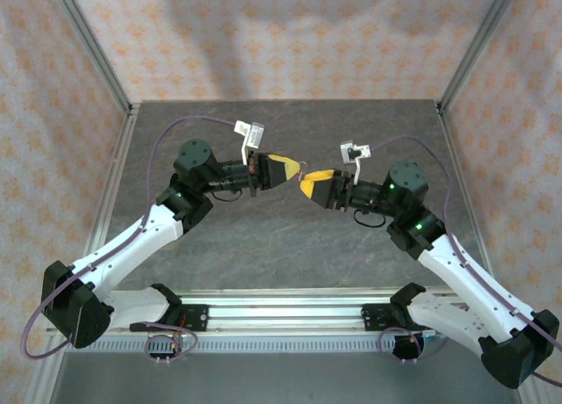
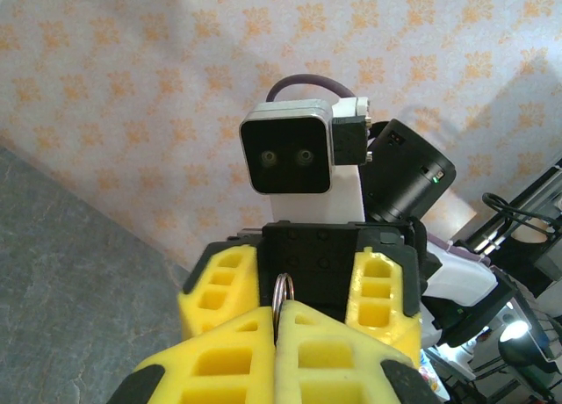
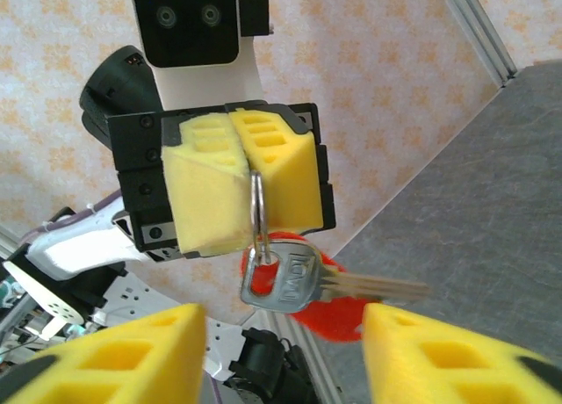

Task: Remove the keys from the keyring

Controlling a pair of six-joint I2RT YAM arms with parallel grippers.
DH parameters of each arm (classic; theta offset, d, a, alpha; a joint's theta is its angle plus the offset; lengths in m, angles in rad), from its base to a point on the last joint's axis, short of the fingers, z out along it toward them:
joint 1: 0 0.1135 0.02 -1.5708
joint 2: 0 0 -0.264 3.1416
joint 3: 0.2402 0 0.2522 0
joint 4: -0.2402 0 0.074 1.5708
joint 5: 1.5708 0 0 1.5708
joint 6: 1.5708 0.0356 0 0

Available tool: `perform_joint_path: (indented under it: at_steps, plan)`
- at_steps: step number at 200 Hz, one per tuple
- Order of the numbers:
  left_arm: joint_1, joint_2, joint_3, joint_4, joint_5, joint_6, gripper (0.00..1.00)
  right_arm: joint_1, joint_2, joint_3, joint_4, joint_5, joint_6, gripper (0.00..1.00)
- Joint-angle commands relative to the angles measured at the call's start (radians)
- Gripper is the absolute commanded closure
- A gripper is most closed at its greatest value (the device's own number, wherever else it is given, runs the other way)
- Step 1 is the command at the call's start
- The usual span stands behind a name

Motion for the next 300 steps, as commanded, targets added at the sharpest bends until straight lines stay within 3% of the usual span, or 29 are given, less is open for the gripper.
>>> perform_joint_path:
  at_steps: [1, 48, 128, 187, 221, 300]
  plan:
    - [0.008, -0.019, 0.003, 0.046, 0.006, -0.014, 1.0, 0.0, -0.01, -0.031, 0.049, 0.025, 0.005, 0.4]
    - [0.008, -0.017, 0.003, 0.073, 0.008, -0.036, 1.0, 0.0, -0.003, -0.064, 0.124, 0.015, 0.05, 0.3]
    - [0.008, -0.001, -0.015, 0.14, 0.009, -0.079, 1.0, 0.0, 0.037, -0.073, 0.269, -0.026, 0.145, 0.31]
    - [0.008, -0.007, -0.015, 0.116, 0.005, -0.056, 1.0, 0.0, 0.037, -0.07, 0.29, -0.059, 0.169, 0.5]
    - [0.008, -0.007, -0.016, 0.115, 0.002, -0.053, 1.0, 0.0, 0.034, -0.076, 0.29, -0.063, 0.175, 0.49]
    - [0.013, -0.027, -0.009, 0.052, -0.006, -0.006, 1.0, 0.0, 0.015, -0.083, 0.251, -0.057, 0.158, 0.59]
